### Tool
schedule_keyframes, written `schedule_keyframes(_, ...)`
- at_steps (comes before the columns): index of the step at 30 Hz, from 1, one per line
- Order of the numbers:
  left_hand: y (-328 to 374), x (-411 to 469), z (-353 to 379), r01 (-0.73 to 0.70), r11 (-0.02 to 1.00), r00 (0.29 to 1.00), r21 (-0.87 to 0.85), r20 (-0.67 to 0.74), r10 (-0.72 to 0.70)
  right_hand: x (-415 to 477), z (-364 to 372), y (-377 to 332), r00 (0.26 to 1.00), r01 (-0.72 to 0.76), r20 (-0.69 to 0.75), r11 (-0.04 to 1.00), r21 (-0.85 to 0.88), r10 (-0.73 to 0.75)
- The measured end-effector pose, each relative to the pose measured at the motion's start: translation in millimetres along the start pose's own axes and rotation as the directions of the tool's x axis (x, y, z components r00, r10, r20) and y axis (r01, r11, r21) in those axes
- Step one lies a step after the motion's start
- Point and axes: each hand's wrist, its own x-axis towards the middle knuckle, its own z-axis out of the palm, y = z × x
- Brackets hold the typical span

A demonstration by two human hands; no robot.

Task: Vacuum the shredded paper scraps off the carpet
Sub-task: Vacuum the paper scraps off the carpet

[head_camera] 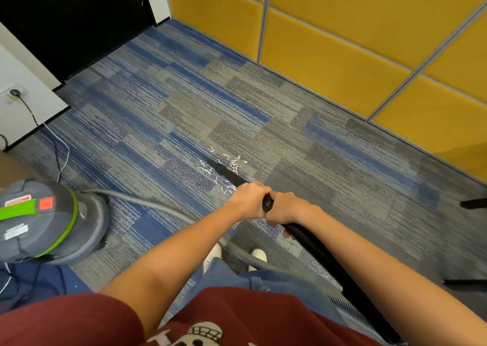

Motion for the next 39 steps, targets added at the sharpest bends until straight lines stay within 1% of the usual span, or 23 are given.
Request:
schedule_keyframes(3,-8.2,-7.3,2.3,0.04,0.999,0.999,-0.029,-0.008,-0.04,4.2,5.7,-8.7,1.0,0.023,-0.008,0.996,-0.092,-0.024)
schedule_keyframes(4,-8.5,-7.9,3.3,0.05,0.997,0.999,-0.054,-0.017,-0.051,4.5,5.3,-9.4,1.0,0.02,-0.01,0.995,-0.098,-0.021)
schedule_keyframes(10,-0.3,1.5,8.7,0.072,0.983,0.997,-0.166,-0.019,-0.076,5.6,-0.4,-1.5,0.999,-0.016,-0.031,0.999,-0.041,0.015)
schedule_keyframes(17,10.5,16.6,14.6,0.038,0.981,0.999,-0.191,0.021,-0.035,7.1,-0.9,10.0,0.994,-0.074,-0.081,0.996,0.045,0.077)
schedule_keyframes(24,-6.2,18.2,9.9,0.044,0.975,0.999,-0.217,-0.007,-0.046,11.0,-4.2,-4.1,0.994,-0.043,-0.094,0.997,0.069,0.05)
schedule_keyframes(29,-30.1,14.5,2.7,0.079,0.973,0.995,-0.217,-0.044,-0.09,17.1,-7.4,-28.6,0.996,-0.02,-0.092,1.0,-0.002,0.02)
schedule_keyframes(32,-39.6,16.9,-3.4,0.085,0.965,0.994,-0.246,-0.046,-0.1,23.6,-12.6,-40.6,0.995,-0.024,-0.097,0.999,-0.044,0.02)
schedule_keyframes(34,-44.9,19.8,-5.1,0.078,0.961,0.995,-0.266,-0.044,-0.093,25.5,-15.3,-46.5,0.995,-0.044,-0.093,0.996,-0.072,0.037)
schedule_keyframes(36,-47.2,22.1,-6.5,0.059,0.96,0.996,-0.274,-0.045,-0.074,26.1,-16.4,-47.9,0.994,-0.064,-0.093,0.996,-0.064,0.058)
schedule_keyframes(39,-40.2,24.8,-9.1,0.021,0.974,0.998,-0.227,-0.044,-0.032,26.3,-18.9,-39.0,0.993,-0.084,-0.081,0.996,-0.035,0.081)
